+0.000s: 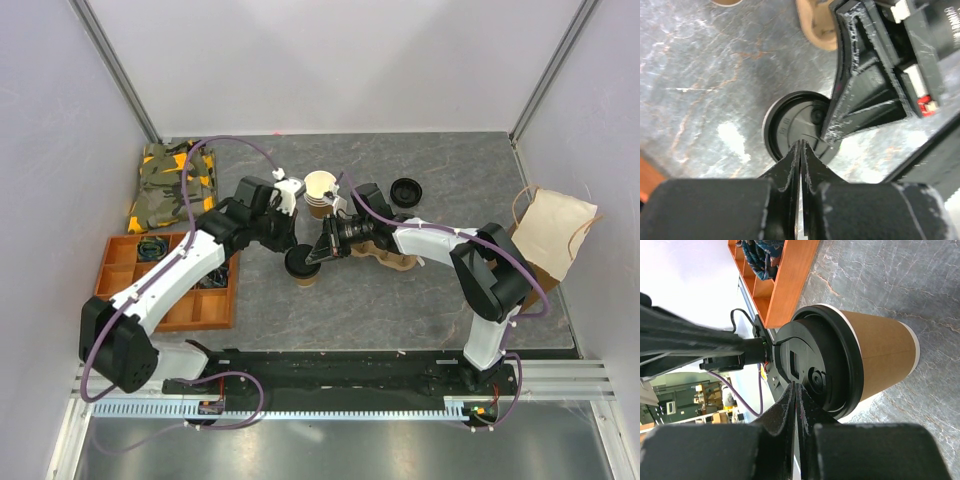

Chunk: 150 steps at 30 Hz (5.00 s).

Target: Pack the takeout coffee

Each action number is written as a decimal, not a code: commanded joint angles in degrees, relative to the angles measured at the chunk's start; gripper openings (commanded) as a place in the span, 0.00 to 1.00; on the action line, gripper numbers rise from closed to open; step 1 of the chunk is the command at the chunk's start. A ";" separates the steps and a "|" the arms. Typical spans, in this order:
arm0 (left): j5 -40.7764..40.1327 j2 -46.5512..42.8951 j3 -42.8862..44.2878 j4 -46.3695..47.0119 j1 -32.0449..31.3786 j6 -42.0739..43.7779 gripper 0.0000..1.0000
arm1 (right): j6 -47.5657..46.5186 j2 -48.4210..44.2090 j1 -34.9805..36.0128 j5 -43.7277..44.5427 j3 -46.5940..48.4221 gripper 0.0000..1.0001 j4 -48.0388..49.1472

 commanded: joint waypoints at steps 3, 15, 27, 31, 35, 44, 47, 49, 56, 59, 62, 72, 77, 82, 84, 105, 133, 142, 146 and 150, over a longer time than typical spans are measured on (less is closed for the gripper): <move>-7.14 4.71 3.39 -3.74 -1.86 5.77 0.06 | -4.39 3.00 -0.20 8.02 -1.00 0.09 -7.41; -6.18 0.94 8.66 -6.73 -2.03 8.23 0.08 | -4.57 2.74 -0.28 8.46 -1.17 0.09 -7.59; -2.49 3.04 4.72 -6.38 -2.91 8.14 0.15 | -4.48 2.48 -0.20 8.72 -1.52 0.09 -7.59; -1.87 5.24 1.99 -5.24 -2.91 7.71 0.14 | -4.48 2.83 -0.20 8.72 -1.79 0.09 -7.42; -3.19 8.49 -0.99 -5.32 -2.91 8.41 0.08 | -4.57 2.83 -0.20 9.16 -2.23 0.09 -7.24; -0.56 5.60 3.03 -5.94 -2.91 7.53 0.07 | -4.75 2.48 -0.20 9.69 -2.58 0.08 -7.33; -0.03 4.72 6.02 -6.47 -2.91 7.35 0.09 | -4.83 2.39 -0.20 9.25 -2.49 0.08 -7.15; 0.32 4.19 7.34 -6.38 -2.91 6.65 0.10 | -4.75 2.30 -0.28 8.73 -2.40 0.08 -6.72; 2.52 4.01 7.79 -4.89 -2.82 4.37 0.12 | -0.72 1.16 -0.20 5.22 -2.40 0.10 -2.69; 4.01 3.40 6.47 -4.01 -2.56 2.53 0.13 | 0.61 0.11 -0.11 3.72 -2.23 0.11 -1.00; 6.37 2.87 4.45 -3.13 -1.60 0.15 0.13 | 0.97 -0.69 -0.11 2.84 -1.96 0.11 -0.65; 31.51 0.67 -8.98 8.64 12.10 -13.56 0.11 | 2.55 -2.80 -0.11 0.64 -2.14 0.13 2.07; 37.24 1.90 -12.86 16.55 13.26 -18.30 0.11 | 3.43 -2.18 -0.11 0.20 -1.70 0.13 2.95; 37.86 4.71 -13.04 20.69 13.43 -21.82 0.11 | 3.43 -1.74 -0.11 -0.07 -0.47 0.13 2.95; 37.77 5.76 -12.96 21.30 13.61 -22.53 0.11 | 3.51 -1.74 -0.11 -0.24 -0.12 0.13 3.13; 35.22 11.66 -13.66 19.72 15.28 -22.71 0.08 | -8.60 -4.38 -1.25 10.45 14.45 0.09 -17.85; 34.34 11.75 -13.57 19.20 15.19 -22.27 0.07 | -28.30 -4.99 9.47 33.33 25.72 0.18 -40.11; 34.25 12.10 -13.48 19.11 15.19 -22.00 0.08 | -28.83 -2.71 10.08 33.86 25.11 0.20 -40.38; 34.08 12.36 -13.39 19.02 15.28 -21.91 0.08 | -29.00 -0.08 10.17 32.55 21.60 0.18 -39.50; 33.46 12.54 -13.39 18.58 15.19 -21.56 0.07 | -28.74 2.12 10.35 31.93 18.17 0.11 -38.18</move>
